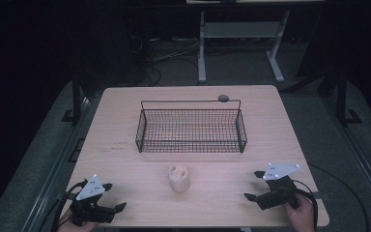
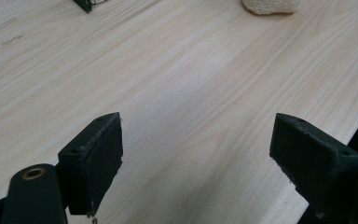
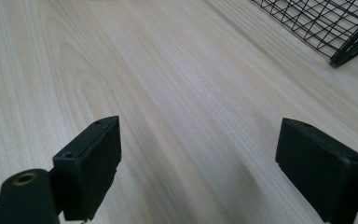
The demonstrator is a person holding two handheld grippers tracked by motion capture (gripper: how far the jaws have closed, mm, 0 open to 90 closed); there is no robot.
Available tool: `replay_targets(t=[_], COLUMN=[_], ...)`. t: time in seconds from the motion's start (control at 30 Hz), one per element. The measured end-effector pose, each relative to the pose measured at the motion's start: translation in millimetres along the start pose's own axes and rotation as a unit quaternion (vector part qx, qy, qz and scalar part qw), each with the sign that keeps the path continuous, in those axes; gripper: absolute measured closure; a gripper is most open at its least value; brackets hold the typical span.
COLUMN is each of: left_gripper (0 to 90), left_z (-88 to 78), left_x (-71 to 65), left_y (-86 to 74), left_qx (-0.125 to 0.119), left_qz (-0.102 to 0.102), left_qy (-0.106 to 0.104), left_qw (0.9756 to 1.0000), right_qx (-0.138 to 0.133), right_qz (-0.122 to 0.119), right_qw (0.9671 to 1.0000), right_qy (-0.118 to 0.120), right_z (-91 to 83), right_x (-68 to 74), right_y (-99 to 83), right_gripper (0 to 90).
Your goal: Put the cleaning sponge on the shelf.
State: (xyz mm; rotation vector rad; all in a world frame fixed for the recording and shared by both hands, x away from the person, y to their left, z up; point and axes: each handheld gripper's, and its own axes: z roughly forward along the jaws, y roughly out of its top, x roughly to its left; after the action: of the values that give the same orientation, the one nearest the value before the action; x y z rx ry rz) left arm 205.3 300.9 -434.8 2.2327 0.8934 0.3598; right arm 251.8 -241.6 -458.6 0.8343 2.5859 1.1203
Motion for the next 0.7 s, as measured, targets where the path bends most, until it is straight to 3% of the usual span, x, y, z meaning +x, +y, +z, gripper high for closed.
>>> replay_targets(t=[0.7], left_gripper=[16.4], left_z=[2.4], left_x=[-10.8], left_y=[9.5], left_qx=[0.005], left_qz=[0.023], left_qy=[-0.010], left_qw=[0.9997], right_qx=[-0.003], right_qz=[-0.007], right_qw=[1.0000], right_qy=[0.001], right_z=[-1.2], right_x=[2.4], right_y=[0.4], right_gripper=[13.6])
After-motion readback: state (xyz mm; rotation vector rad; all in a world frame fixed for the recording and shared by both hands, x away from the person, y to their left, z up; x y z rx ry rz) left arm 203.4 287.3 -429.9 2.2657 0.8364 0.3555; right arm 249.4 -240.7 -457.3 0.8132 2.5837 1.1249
